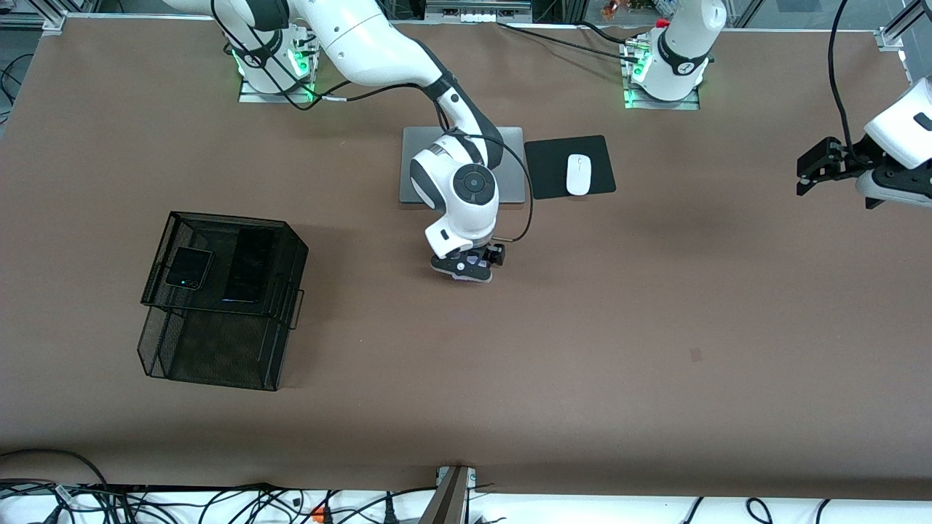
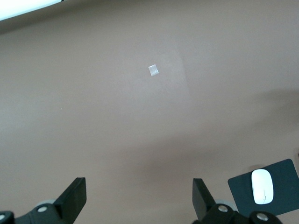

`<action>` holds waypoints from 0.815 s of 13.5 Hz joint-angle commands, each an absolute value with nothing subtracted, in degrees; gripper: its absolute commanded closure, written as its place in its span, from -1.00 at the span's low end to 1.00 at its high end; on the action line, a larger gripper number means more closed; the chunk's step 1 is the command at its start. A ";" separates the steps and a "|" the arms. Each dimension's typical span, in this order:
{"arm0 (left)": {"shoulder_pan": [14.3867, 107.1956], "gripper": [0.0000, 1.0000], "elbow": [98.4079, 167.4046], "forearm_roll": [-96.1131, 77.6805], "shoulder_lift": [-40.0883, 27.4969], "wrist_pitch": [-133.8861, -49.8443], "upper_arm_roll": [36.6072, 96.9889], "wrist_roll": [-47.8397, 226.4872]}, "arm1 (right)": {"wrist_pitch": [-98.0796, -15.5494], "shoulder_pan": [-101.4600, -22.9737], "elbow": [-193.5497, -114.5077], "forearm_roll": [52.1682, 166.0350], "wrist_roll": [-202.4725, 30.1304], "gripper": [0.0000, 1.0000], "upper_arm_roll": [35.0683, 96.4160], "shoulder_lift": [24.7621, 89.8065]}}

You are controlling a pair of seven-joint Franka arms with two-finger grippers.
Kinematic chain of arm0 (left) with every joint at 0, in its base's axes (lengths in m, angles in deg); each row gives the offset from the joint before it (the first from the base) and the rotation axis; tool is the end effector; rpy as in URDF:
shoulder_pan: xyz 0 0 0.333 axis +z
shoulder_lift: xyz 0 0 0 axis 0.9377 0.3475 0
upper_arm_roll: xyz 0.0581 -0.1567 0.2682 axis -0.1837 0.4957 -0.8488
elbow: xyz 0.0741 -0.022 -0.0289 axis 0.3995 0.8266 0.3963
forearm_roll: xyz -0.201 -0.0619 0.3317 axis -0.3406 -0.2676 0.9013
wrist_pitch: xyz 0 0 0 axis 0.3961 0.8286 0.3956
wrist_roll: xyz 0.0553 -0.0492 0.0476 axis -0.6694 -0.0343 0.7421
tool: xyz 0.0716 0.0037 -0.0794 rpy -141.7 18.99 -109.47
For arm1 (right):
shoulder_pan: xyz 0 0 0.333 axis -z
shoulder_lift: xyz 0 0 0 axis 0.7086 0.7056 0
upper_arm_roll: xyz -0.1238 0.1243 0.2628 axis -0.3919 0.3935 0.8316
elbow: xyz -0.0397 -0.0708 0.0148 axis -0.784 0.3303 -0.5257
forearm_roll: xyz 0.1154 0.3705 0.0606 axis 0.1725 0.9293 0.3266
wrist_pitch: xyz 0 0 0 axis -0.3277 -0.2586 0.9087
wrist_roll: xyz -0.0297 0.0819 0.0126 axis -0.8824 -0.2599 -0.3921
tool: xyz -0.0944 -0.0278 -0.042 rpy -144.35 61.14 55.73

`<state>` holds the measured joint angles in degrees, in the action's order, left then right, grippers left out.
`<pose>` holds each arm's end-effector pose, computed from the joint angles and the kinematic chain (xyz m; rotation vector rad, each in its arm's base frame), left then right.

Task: Place phones with both arms
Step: 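Grasp the white phone with the right gripper while the left gripper withdraws, then carry the white phone over the mesh basket with the right gripper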

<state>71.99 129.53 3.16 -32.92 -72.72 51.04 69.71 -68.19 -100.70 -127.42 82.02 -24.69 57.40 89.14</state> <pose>0.5597 0.0038 0.5953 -3.0546 0.3671 -0.0590 0.5241 0.5380 0.1802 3.0860 -0.3970 0.0823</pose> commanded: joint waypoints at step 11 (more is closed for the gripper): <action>71.60 -1.00 126.36 4.08 -31.13 -71.91 52.25 69.07 | -53.38 -99.88 -126.81 81.13 -30.22 0.74 53.80 77.44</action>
